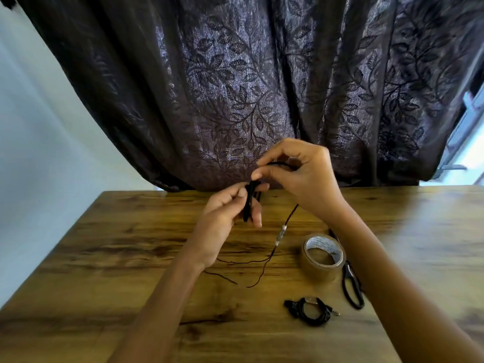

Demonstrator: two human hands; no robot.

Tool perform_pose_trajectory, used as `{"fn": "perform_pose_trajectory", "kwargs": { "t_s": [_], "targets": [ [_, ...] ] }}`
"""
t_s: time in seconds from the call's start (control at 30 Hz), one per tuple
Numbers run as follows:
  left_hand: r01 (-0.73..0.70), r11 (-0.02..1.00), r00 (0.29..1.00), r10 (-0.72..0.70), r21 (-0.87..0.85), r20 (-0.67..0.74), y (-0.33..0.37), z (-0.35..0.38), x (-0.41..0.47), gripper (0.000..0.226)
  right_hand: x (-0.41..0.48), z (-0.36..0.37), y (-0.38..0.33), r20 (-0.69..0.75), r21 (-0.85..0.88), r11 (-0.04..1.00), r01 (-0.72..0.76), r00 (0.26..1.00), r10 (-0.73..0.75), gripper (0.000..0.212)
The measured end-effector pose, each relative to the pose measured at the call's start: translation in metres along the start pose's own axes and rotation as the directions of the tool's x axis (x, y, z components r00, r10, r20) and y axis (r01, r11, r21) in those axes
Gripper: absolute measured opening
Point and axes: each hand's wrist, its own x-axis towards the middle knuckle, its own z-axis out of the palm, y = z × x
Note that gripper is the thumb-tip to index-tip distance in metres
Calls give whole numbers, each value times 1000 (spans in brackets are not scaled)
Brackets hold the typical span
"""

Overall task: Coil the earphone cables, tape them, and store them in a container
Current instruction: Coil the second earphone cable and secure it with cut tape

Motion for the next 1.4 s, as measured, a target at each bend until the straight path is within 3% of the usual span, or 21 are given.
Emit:
{"fn": "perform_pose_trajectory", "kwargs": {
  "t_s": [0.1,0.33,0.6,0.77,0.93,1.07,1.23,1.4],
  "targets": [
    [5,991,1000,-6,-131,-11,6,-3,1,31,0,3,8,-34,108,988,-110,993,114,13],
    [28,903,997,-56,-430,-51,14,-12,-2,39,-13,17,21,-56,154,970,-186,979,197,10],
    [-79,815,976,-54,-574,-211,19,-20,2,32,-52,45,26,47,21,955,-296,954,295,12],
    [-108,874,949,-51,-474,-310,17,-29,3,37,-77,50,27,183,-46,948,-316,930,319,15],
    [-163,929,934,35,-334,-356,4,-24,1,33,-86,52,13,277,-280,956,-81,947,162,26],
    [-184,975,920,125,-126,-371,0,-25,3,39,-83,47,2,257,-380,922,71,966,31,30],
    [-169,979,923,198,114,-331,-8,-27,5,31,-66,35,-3,183,-367,924,109,982,-43,25],
    [-149,966,951,199,211,-238,-11,-19,2,37,-43,20,-12,202,-216,968,130,976,-86,20]
  ]
}}
